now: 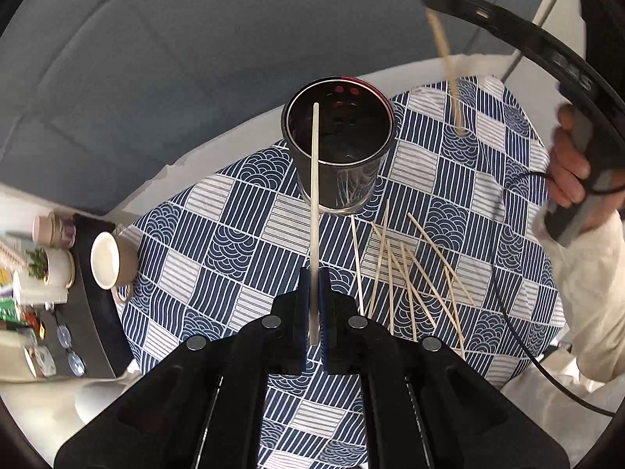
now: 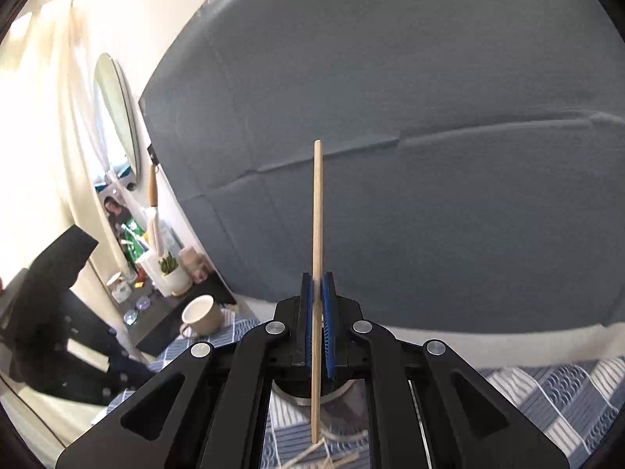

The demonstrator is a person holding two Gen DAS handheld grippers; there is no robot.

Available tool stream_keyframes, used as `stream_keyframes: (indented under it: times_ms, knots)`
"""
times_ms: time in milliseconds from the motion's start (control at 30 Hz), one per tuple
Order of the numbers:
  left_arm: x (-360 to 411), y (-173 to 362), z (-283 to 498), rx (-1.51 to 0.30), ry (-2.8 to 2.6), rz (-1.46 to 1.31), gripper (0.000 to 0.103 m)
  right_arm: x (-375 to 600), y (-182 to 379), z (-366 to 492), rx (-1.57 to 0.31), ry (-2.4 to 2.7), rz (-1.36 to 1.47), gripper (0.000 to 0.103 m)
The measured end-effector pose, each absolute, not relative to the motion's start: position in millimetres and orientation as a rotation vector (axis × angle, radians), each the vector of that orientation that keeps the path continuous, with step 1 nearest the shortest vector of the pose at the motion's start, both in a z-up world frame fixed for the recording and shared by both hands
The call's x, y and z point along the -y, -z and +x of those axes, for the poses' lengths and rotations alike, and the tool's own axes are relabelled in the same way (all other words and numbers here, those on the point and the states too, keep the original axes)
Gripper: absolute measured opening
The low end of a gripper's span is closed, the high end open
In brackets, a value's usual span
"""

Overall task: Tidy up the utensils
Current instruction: 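Carry the left tool's stick over the black cup while the right tool follows, then open the left gripper over the cup while the right gripper releases its stick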

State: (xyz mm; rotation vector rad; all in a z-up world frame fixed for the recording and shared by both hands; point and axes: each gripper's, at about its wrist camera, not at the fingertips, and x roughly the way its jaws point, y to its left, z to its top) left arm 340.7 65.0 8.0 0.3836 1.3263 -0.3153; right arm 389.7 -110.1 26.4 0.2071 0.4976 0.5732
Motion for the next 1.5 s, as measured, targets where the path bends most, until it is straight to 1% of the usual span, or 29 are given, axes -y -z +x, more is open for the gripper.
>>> stream_keyframes:
  times_ms: [333, 667, 733, 833, 867, 900, 933, 967, 1000, 1067, 1133, 1167, 1367, 1400, 1433, 1467, 1500]
  knots:
    - [-51, 2, 371, -1.377, 0.344, 0.511, 0.005, 80, 18, 444, -0.527, -0.586, 0.265, 0.005]
    - [-44, 5, 390, -1.351, 0.358, 0.508, 0.006, 77, 50, 439, -0.589, -0.575, 0.196, 0.005]
    - [-44, 6, 391, -1.354, 0.359, 0.492, 0.008, 80, 53, 436, -0.596, -0.576, 0.190, 0.008]
    - [-46, 3, 389, -1.340, 0.357, 0.477, 0.022, 85, 52, 431, -0.597, -0.572, 0.180, 0.009]
    - [-47, 1, 388, -1.331, 0.353, 0.468, 0.030, 87, 52, 429, -0.598, -0.570, 0.176, 0.009]
    - [-47, -2, 387, -1.324, 0.350, 0.460, 0.036, 89, 51, 428, -0.599, -0.564, 0.168, 0.012]
    - [-49, -6, 385, -1.311, 0.342, 0.451, 0.039, 90, 49, 426, -0.597, -0.558, 0.159, 0.026]
    - [-50, -9, 383, -1.304, 0.335, 0.447, 0.044, 93, 47, 423, -0.593, -0.548, 0.151, 0.036]
    - [-51, -12, 381, -1.297, 0.329, 0.445, 0.050, 96, 44, 419, -0.581, -0.532, 0.144, 0.050]
    - [-53, -19, 375, -1.283, 0.318, 0.441, 0.055, 98, 39, 414, -0.568, -0.516, 0.133, 0.051]
    - [-56, -24, 369, -1.275, 0.308, 0.435, 0.063, 103, 35, 409, -0.569, -0.512, 0.125, 0.057]
    - [-58, -27, 364, -1.270, 0.296, 0.432, 0.069, 104, 32, 407, -0.567, -0.508, 0.119, 0.058]
    - [-64, -34, 339, -1.250, 0.284, 0.436, 0.071, 108, 15, 387, -0.556, -0.459, 0.058, 0.072]
    - [-65, -35, 334, -1.234, 0.283, 0.438, 0.072, 109, 12, 383, -0.553, -0.452, 0.051, 0.077]
    - [-66, -37, 329, -1.220, 0.279, 0.441, 0.072, 109, 9, 379, -0.552, -0.447, 0.043, 0.086]
    - [-67, -39, 323, -1.198, 0.271, 0.444, 0.072, 111, 6, 376, -0.552, -0.441, 0.038, 0.088]
    - [-68, -41, 318, -1.181, 0.268, 0.437, 0.073, 112, 3, 372, -0.548, -0.430, 0.033, 0.088]
